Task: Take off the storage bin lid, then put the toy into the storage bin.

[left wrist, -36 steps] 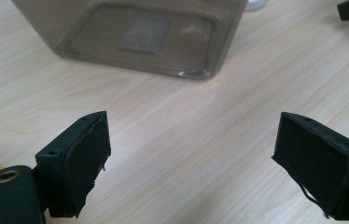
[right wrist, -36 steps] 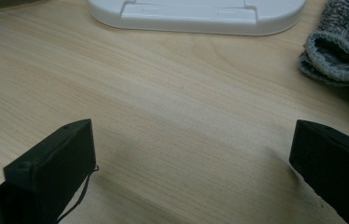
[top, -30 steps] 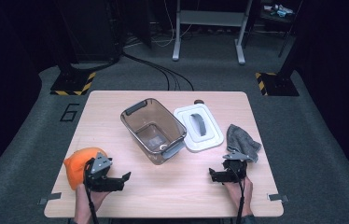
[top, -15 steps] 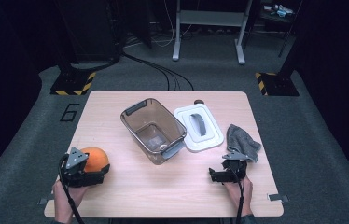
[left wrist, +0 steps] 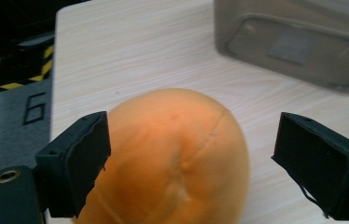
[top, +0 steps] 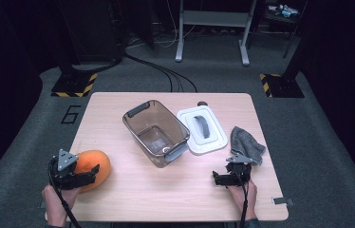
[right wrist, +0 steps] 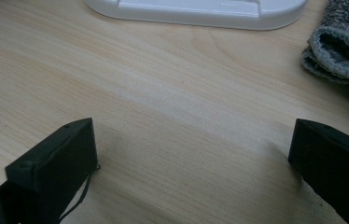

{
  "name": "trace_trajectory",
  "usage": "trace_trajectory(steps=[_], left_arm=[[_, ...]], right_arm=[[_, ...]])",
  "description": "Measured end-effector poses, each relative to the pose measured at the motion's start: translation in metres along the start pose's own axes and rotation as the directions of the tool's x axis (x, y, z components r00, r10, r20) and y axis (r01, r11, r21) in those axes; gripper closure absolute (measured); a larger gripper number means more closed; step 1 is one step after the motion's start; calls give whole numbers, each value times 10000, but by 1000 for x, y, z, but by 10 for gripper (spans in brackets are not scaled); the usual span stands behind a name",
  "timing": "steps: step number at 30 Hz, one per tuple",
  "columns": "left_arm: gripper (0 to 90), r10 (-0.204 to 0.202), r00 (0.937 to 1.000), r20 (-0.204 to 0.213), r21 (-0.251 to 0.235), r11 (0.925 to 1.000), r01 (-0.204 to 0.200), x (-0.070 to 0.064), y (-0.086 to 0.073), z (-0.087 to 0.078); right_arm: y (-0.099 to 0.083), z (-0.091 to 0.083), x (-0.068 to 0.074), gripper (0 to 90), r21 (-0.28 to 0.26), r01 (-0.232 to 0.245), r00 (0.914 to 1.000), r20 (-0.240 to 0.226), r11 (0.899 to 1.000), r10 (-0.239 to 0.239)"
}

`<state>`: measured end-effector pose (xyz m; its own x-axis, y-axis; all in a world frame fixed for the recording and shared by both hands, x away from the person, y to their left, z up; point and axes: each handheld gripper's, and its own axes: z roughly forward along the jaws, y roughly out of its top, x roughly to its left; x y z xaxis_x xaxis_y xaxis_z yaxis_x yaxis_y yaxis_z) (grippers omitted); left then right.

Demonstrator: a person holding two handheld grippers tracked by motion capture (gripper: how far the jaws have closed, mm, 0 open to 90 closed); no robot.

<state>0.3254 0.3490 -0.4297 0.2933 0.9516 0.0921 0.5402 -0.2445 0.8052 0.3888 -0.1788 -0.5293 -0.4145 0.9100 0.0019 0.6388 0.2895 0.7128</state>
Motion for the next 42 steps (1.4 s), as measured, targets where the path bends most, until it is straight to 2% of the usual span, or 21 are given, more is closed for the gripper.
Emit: trace_trajectory(steps=[2,4,7,8,12,14,17,19,21,25,27,30,32,36,37,40,41,42], left_arm=[[104,36,9999,-157,169,9999,-34,1,1,3],[104,-18,9999,-103,441,9990,23,3,-1,8],[104,-199,9996,-204,678,9975,212,5,-7,20],[104,-319,9989,-334,654,9973,341,6,-9,22],[125,-353,9984,-434,867,9955,390,7,-14,27],[166,-436,9976,-538,908,9947,483,5,-17,32],[281,-535,9973,-511,1078,9924,588,3,-21,37],[368,-482,9971,-585,1011,9934,539,0,-22,39],[457,-399,9982,-457,1044,9935,445,-1,-22,40],[572,-234,9991,-359,938,9952,267,1,-21,39],[599,-215,9994,-255,916,9955,238,2,-21,38],[631,-168,9992,-360,584,9981,189,2,-21,35],[645,-97,9993,-350,587,9982,118,1,-20,33],[657,38,9991,-417,409,9992,-21,0,-18,29],[659,80,9994,-345,485,9988,-64,1,-17,27],[662,-4,9997,-251,278,9996,11,0,-16,25],[662,133,9996,-234,364,9993,-125,1,-14,24],[662,97,9996,-263,293,9995,-90,-1,-13,24]], right_arm=[[0,0,0,2,-1,1,10000,2,10000,-1],[0,0,0,2,-12,-5,10000,14,10000,5],[0,0,0,2,-6,-1,10000,12,10000,1],[0,0,0,2,-6,4,10000,13,10000,-4],[0,0,0,1,-6,15,10000,17,10000,-15],[0,0,0,1,4,-7,10000,16,10000,7],[0,0,0,1,8,-10,10000,14,10000,10],[0,0,0,1,5,-7,10000,15,10000,7],[0,0,0,1,6,-8,10000,13,10000,8],[0,0,0,1,-1,-4,10000,13,10000,4],[0,0,0,1,-3,-9,10000,15,10000,9],[0,0,0,1,-13,1,10000,20,10000,0],[0,0,0,2,-16,1,10000,14,10000,-1],[0,0,0,1,-13,7,10000,13,10000,-7],[0,0,0,2,-6,15,10000,9,10000,-15],[0,0,0,2,-4,10,10000,10,10000,-10],[0,0,0,2,-16,1,10000,10,10000,-1],[0,0,0,2,-18,7,10000,12,10000,-7]])
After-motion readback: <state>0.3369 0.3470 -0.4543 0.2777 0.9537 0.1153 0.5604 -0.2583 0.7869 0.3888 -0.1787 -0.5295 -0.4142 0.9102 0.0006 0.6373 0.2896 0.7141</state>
